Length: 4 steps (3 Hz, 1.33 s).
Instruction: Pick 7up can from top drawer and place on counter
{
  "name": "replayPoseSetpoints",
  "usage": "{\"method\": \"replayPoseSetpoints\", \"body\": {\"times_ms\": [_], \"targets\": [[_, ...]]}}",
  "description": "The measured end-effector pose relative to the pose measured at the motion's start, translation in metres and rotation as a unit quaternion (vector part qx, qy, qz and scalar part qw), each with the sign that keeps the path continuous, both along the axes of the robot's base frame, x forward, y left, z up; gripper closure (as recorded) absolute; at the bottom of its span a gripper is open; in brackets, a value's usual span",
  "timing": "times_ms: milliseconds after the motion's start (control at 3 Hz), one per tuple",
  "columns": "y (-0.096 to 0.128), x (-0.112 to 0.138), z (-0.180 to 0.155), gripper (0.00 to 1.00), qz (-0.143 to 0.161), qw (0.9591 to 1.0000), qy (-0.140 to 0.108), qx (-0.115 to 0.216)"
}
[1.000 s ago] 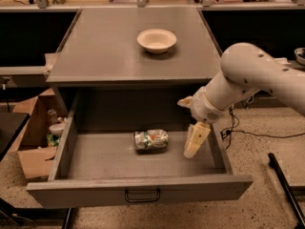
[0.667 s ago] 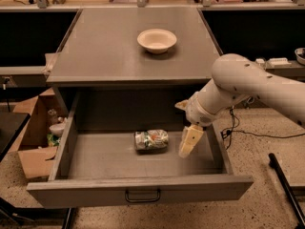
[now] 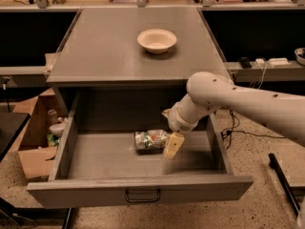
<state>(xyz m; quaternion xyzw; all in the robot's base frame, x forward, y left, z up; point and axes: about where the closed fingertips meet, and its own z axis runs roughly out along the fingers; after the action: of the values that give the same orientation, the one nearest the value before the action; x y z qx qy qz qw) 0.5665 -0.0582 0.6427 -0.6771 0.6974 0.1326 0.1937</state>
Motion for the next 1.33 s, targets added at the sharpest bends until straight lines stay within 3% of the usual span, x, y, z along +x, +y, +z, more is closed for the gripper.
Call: {"method": "replayPoseSetpoints", "body": {"times_ms": [667, 1000, 1333], "targets": [[0.027, 0.005, -0.023, 0.41, 0.008, 0.9999, 0.011, -0.008], [0.028, 0.005, -0.025, 0.64, 0.009, 0.9999, 0.009, 0.001], [0.015, 0.009, 0.028, 0.88, 0.009, 0.9986, -0.028, 0.045]]}}
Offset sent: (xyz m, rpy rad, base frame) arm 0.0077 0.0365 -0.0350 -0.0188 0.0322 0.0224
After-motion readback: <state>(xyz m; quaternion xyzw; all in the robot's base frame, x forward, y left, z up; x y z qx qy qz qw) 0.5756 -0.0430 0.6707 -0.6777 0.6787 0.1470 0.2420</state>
